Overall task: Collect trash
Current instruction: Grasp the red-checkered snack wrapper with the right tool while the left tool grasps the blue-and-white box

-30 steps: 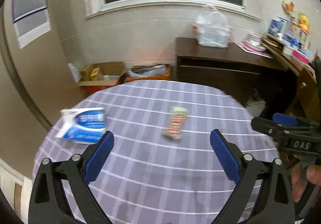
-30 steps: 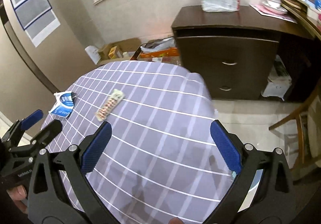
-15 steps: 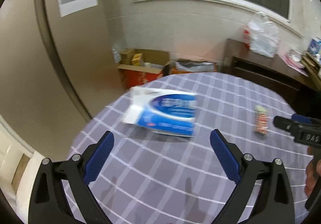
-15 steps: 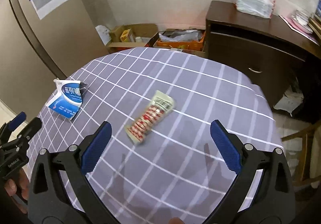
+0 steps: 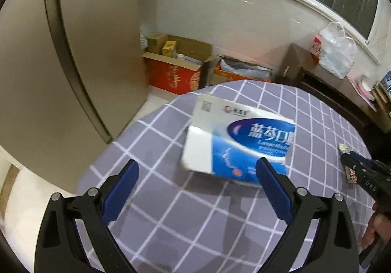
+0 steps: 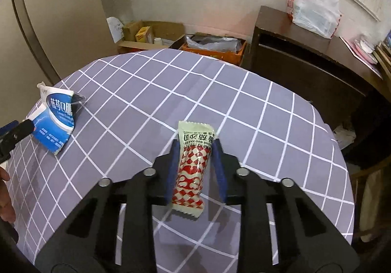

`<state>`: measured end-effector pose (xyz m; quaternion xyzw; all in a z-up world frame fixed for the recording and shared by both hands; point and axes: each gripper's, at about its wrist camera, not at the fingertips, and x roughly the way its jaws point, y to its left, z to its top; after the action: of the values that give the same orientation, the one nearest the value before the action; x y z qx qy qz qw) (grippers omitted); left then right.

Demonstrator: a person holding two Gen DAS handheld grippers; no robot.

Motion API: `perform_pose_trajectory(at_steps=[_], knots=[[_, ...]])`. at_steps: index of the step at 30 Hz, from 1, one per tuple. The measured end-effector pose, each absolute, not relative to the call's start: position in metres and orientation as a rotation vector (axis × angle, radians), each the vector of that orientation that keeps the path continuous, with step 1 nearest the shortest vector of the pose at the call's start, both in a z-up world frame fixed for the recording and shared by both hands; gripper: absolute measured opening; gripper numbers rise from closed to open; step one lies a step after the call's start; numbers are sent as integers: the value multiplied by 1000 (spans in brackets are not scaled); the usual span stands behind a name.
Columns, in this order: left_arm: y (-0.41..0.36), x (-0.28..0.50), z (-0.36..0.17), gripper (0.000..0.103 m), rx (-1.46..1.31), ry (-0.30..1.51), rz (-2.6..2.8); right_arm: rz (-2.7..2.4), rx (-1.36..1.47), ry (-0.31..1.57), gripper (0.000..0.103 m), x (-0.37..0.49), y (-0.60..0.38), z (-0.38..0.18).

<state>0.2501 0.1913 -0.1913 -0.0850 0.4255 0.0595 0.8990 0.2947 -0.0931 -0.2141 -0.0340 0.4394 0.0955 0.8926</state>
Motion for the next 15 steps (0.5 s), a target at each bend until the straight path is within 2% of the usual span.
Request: perform_pose_trajectory(at_steps=[1,2,3,4,5,6,9,15], knots=[[190,252,-194,60,-183,886,102,207,-70,911,22,294,-94,-214],[188,255,-198,52,-190,900,86,211,-69,911,21,294,-95,-214],[186,257,-201,47,-205,909,77,219,-66,912,19,293,-97,-214],[184,256,-201,36,-217,898,62,224,-61,912,19,291,-98,-214],[181,255,-201,32,-220,891,52,228,-57,912,18,290,-99,-214],[178,254,-198,24,-216,881,43,236,-55,912,18,288,-101,-214],[172,253,-192,14,-208,862,40,250,-44,911,16,283,-105,-213],[152,239,-176,10,-177,839,6,269,5,900,16,267,-120,-207]])
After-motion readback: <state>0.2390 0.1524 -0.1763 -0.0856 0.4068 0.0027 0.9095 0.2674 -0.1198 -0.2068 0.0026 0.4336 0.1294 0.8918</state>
